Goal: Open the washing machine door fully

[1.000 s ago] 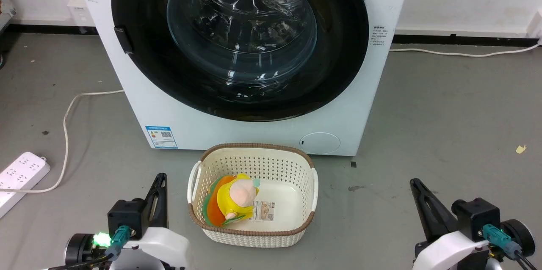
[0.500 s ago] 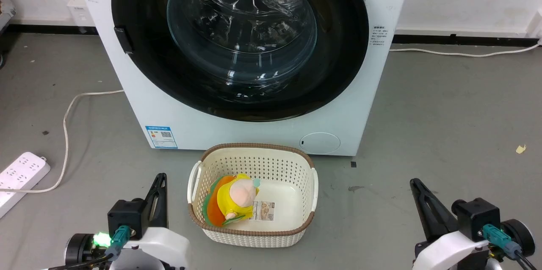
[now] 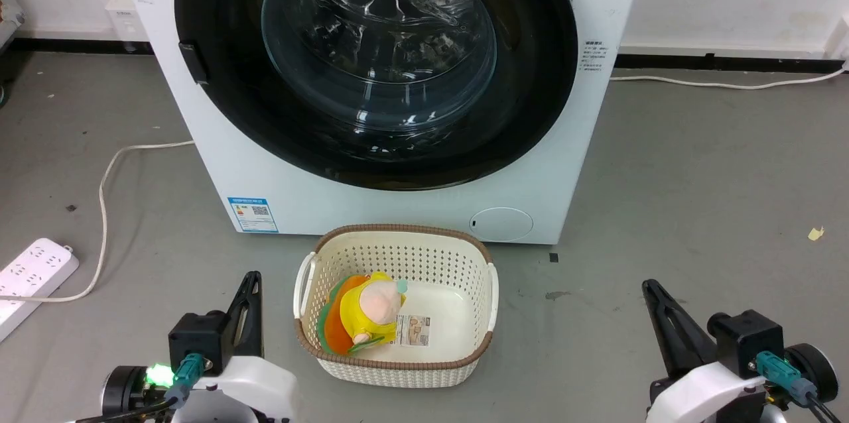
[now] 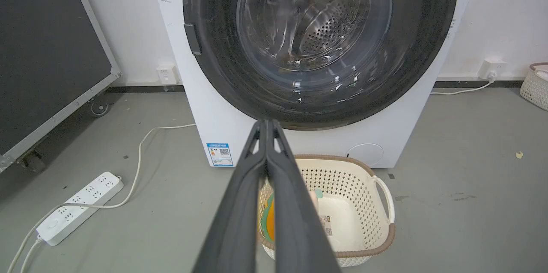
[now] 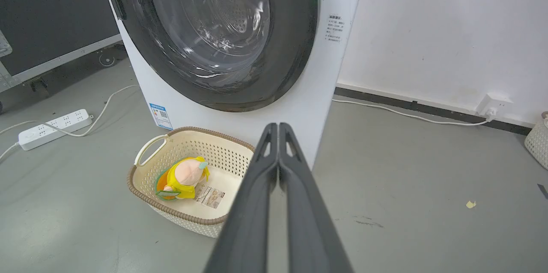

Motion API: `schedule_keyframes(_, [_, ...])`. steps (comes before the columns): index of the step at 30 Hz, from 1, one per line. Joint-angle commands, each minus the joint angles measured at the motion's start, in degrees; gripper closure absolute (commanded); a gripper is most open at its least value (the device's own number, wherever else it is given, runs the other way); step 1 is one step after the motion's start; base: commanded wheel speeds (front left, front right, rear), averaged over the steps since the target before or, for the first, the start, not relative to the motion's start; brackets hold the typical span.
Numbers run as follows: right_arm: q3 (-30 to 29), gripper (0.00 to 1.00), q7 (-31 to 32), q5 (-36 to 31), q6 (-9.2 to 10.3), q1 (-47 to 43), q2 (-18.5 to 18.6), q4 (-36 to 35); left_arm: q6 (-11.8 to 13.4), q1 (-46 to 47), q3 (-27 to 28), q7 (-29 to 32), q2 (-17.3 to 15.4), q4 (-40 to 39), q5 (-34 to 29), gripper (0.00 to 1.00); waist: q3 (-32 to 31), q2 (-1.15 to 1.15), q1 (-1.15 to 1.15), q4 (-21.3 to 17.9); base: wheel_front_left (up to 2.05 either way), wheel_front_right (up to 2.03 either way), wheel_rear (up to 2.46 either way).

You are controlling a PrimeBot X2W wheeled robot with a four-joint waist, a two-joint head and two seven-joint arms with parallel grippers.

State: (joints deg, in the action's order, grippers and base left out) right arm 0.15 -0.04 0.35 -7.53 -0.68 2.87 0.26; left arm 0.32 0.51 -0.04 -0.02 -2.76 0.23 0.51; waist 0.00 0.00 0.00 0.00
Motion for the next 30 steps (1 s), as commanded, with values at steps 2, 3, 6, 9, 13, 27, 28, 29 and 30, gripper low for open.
schedule_keyframes(2, [-0.1,1.00,0.0,-0.3,0.04,0.7,0.0,-0.3,-0.3,-0.5,0.0,0.0,-0.1,-0.2,-0.5,1.00,0.0,0.00,0.00,0.0,0.00,0.00,0.00])
schedule_keyframes(3, [-0.1,1.00,0.0,-0.3,0.04,0.7,0.0,-0.3,-0.3,-0.5,0.0,0.0,-0.1,-0.2,-0.5,1.00,0.0,0.00,0.00,0.0,0.00,0.00,0.00])
schedule_keyframes(6, [-0.1,1.00,0.0,-0.3,0.04,0.7,0.0,-0.3,-0.3,-0.5,0.0,0.0,-0.1,-0.2,-0.5,1.00,0.0,0.00,0.00,0.0,0.00,0.00,0.00])
schedule_keyframes(9, [-0.1,1.00,0.0,-0.3,0.04,0.7,0.0,-0.3,-0.3,-0.5,0.0,0.0,-0.1,-0.2,-0.5,1.00,0.0,0.00,0.00,0.0,0.00,0.00,0.00])
schedule_keyframes(13, [-0.1,1.00,0.0,-0.3,0.04,0.7,0.0,-0.3,-0.3,-0.5,0.0,0.0,-0.1,-0.2,-0.5,1.00,0.0,0.00,0.00,0.0,0.00,0.00,0.00])
schedule_keyframes(27, [0.1,0.00,-0.1,0.1,0.00,0.0,0.0,0.1,0.0,0.0,0.0,-0.1,0.0,0.0,0.2,0.00,0.0,0.00,0.00,0.0,0.00,0.00,0.00])
schedule_keyframes(28, [0.1,0.00,-0.2,0.3,0.00,0.0,0.0,0.1,0.0,0.0,0.0,-0.2,0.0,0.1,0.2,0.00,0.0,0.00,0.00,0.0,0.00,0.00,0.00])
schedule_keyframes(29, [0.0,0.00,-0.3,0.4,0.00,0.0,0.0,0.2,0.0,0.0,0.0,-0.3,0.0,0.1,0.3,0.00,0.0,0.00,0.00,0.0,0.00,0.00,0.00])
schedule_keyframes(30, [0.0,0.00,-0.4,0.5,0.00,0.0,0.0,0.3,0.1,-0.1,0.1,-0.4,0.0,0.1,0.3,0.00,0.0,0.00,0.00,0.0,0.00,0.00,0.00])
